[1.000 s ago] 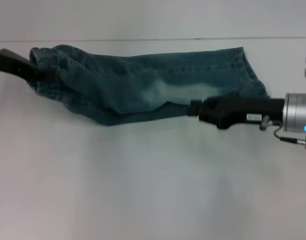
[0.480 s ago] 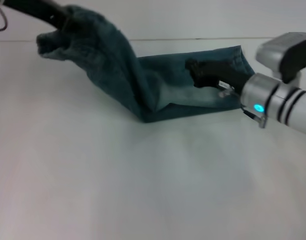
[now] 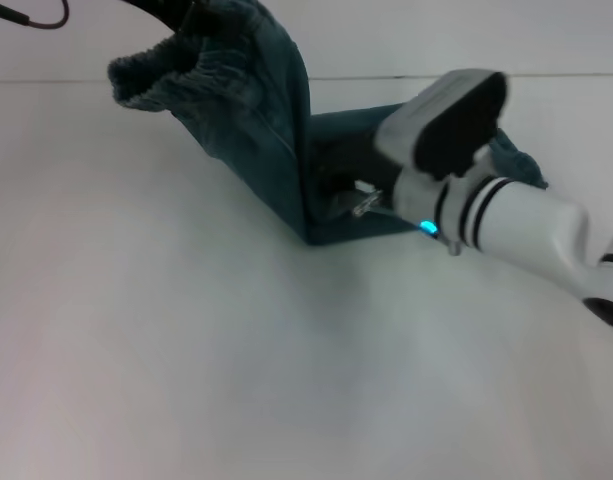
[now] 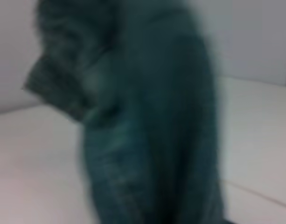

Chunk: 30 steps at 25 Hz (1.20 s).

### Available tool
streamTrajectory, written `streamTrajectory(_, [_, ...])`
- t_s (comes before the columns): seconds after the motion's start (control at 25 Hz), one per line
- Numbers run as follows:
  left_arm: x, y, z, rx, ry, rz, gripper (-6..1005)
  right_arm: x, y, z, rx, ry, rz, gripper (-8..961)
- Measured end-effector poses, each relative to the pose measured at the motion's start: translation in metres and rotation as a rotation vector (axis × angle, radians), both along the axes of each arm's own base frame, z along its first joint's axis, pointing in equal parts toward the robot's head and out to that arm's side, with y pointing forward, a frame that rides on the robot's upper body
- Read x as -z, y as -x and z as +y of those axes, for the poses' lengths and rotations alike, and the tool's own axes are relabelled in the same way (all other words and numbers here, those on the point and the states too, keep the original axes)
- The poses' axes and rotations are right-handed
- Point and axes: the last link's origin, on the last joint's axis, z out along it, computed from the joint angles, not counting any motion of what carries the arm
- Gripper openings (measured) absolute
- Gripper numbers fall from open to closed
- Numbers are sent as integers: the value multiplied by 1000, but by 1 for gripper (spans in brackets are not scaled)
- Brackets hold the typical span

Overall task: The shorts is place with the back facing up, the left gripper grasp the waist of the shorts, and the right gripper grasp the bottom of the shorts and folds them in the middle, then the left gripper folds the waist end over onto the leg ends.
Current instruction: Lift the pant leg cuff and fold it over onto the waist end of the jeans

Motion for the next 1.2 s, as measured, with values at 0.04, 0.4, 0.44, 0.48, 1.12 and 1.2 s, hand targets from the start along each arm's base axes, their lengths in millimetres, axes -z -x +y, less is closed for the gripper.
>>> streamTrajectory(0.04, [0, -2, -1, 6, 8, -10, 135, 5, 4, -2, -14, 12, -16, -1])
streamTrajectory(0.4, [-8, -9, -3, 33, 19, -49, 134, 43, 40, -33, -133, 161, -51, -2])
streamTrajectory(0.44, [-8, -9, -3, 33, 19, -49, 133, 47, 43, -38, -146, 179, -52, -2])
streamTrajectory(0.48, [-8, -9, -3, 34, 17, -49, 133, 50, 47, -41, -157, 192, -49, -2])
streamTrajectory(1.12, [4, 9, -7, 6, 48, -50, 129, 58, 50, -59, -160, 234, -17, -1])
streamTrajectory(1.2, [7, 12, -8, 5, 54, -52, 129, 54, 40, -59, -135, 218, -1, -1])
